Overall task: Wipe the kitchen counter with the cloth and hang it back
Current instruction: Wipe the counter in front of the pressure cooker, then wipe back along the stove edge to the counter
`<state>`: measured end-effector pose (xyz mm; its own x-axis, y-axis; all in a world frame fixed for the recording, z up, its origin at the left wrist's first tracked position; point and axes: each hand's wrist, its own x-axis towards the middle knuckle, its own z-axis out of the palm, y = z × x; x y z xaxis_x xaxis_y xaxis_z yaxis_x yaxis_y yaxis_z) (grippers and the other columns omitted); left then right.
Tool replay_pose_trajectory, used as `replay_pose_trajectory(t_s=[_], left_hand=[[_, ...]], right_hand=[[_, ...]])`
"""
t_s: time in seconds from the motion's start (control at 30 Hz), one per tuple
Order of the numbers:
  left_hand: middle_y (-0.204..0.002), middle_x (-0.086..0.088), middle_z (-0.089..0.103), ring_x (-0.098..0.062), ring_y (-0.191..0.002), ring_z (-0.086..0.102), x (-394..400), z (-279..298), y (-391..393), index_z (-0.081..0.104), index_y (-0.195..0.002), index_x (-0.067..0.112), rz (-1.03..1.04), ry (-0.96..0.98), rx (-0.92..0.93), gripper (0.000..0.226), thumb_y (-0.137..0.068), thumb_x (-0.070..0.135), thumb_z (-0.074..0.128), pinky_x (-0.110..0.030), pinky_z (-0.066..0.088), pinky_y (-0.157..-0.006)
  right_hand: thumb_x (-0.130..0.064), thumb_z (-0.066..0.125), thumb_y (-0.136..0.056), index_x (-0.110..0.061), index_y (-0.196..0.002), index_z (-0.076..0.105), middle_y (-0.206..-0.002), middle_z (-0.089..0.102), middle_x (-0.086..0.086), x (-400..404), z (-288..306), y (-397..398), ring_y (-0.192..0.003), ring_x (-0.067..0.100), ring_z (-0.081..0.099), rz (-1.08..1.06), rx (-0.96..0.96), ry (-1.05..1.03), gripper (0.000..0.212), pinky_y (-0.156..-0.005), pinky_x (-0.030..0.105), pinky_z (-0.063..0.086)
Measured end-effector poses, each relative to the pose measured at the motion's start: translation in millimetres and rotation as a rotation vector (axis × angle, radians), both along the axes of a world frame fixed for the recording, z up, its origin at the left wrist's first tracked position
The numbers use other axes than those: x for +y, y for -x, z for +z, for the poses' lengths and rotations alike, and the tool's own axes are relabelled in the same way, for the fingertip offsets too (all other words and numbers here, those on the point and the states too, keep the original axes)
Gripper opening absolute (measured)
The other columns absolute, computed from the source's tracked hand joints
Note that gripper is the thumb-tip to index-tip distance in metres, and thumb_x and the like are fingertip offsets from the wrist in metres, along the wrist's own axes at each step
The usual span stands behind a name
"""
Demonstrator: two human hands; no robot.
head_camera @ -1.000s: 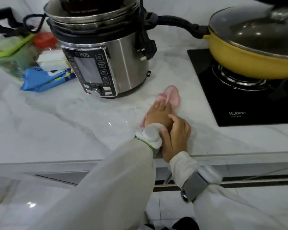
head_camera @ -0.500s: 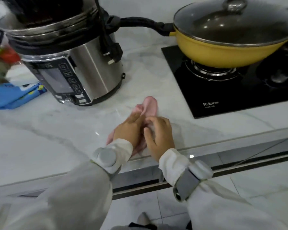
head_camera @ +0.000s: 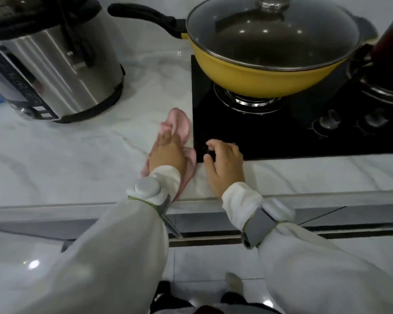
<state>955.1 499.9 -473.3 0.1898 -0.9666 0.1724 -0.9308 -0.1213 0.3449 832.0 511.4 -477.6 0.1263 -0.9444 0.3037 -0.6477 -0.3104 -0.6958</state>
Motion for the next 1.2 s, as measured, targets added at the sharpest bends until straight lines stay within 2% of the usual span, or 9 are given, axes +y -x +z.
replay_pose_trajectory(t_s=[0.23,0.4,0.53,0.63,0.73,0.83,0.97,1.07,1.2], left_hand=[[-0.156,-0.028,0.012,-0.037,-0.147,0.009,44.0,6.0,75.0,0.013,-0.149,-0.006,0.193,-0.472,-0.103,0.065,-0.100,0.032,0.030,-0.046,0.026,-0.114],[-0.150,-0.042,0.007,-0.051,-0.143,0.003,41.4,11.2,135.8,0.004,-0.147,-0.013,-0.031,-0.604,-0.195,0.076,-0.099,0.034,0.038,-0.050,0.005,-0.119],[-0.148,-0.041,0.017,-0.052,-0.141,0.014,40.1,16.8,162.2,0.013,-0.145,-0.015,-0.219,-0.539,-0.243,0.075,-0.098,0.033,0.045,-0.052,0.012,-0.117],[-0.147,-0.023,0.037,-0.039,-0.135,0.038,46.9,21.0,158.4,0.033,-0.143,0.001,-0.305,-0.434,-0.062,0.057,-0.093,0.025,0.048,-0.041,0.034,-0.109],[-0.114,-0.004,0.064,-0.030,-0.100,0.063,27.8,19.1,109.0,0.054,-0.120,0.022,-0.155,-0.316,0.050,0.034,-0.086,0.025,0.055,-0.034,0.051,-0.082],[-0.102,0.023,0.065,-0.010,-0.087,0.066,7.6,-8.0,19.5,0.053,-0.116,0.049,0.028,-0.370,-0.023,0.058,-0.059,0.053,0.068,-0.022,0.054,-0.072],[-0.115,0.005,0.070,-0.027,-0.100,0.065,31.4,5.7,-66.8,0.065,-0.114,0.034,0.437,-0.342,0.123,0.041,-0.077,0.050,0.058,-0.030,0.050,-0.078],[-0.149,-0.010,0.039,-0.030,-0.140,0.031,50.3,6.3,-39.5,0.039,-0.145,0.023,0.629,-0.333,0.151,0.057,-0.096,0.051,0.034,-0.052,0.024,-0.113],[-0.162,-0.011,0.003,-0.028,-0.149,0.002,60.7,-15.2,62.4,0.006,-0.155,0.018,0.463,-0.307,-0.057,0.067,-0.098,0.049,0.021,-0.057,0.004,-0.115]], right_hand=[[-0.026,0.035,-0.082,-0.009,-0.109,0.053,-0.105,0.065,0.009,-1.4,3.7,50.4,-0.105,0.031,0.047,0.023,-0.055,0.012,0.036,-0.091,0.042,0.034],[-0.034,0.033,-0.078,-0.009,-0.107,0.053,-0.100,0.064,0.011,-11.5,3.6,77.9,-0.100,0.031,0.049,-0.035,-0.170,-0.014,0.043,-0.091,0.045,0.038],[-0.027,0.040,-0.080,-0.009,-0.108,0.052,-0.100,0.063,0.011,-25.6,5.9,109.9,-0.101,0.031,0.048,-0.167,-0.218,-0.054,0.036,-0.093,0.044,0.036],[-0.029,0.038,-0.080,-0.008,-0.109,0.052,-0.099,0.063,0.010,-27.5,11.3,109.5,-0.103,0.031,0.048,-0.206,-0.266,-0.059,0.038,-0.093,0.043,0.036],[-0.034,0.035,-0.080,-0.009,-0.108,0.052,-0.096,0.062,0.006,-26.6,16.3,100.2,-0.100,0.033,0.052,-0.149,-0.247,-0.020,0.041,-0.091,0.053,0.040],[-0.037,0.032,-0.078,-0.010,-0.106,0.052,-0.095,0.064,0.010,-26.7,17.1,94.2,-0.096,0.033,0.054,-0.111,-0.220,0.011,0.044,-0.087,0.054,0.042],[-0.030,0.035,-0.082,-0.008,-0.108,0.052,-0.097,0.064,0.011,-25.7,18.4,88.0,-0.097,0.033,0.053,-0.074,-0.180,0.006,0.038,-0.089,0.053,0.041],[-0.034,0.031,-0.082,-0.008,-0.108,0.053,-0.097,0.064,0.011,-23.4,17.6,84.6,-0.096,0.034,0.054,-0.032,-0.156,0.023,0.043,-0.087,0.053,0.043],[-0.026,0.037,-0.082,-0.007,-0.109,0.053,-0.101,0.064,0.013,-21.2,15.2,85.7,-0.101,0.035,0.051,-0.020,-0.133,-0.005,0.037,-0.090,0.053,0.040]])
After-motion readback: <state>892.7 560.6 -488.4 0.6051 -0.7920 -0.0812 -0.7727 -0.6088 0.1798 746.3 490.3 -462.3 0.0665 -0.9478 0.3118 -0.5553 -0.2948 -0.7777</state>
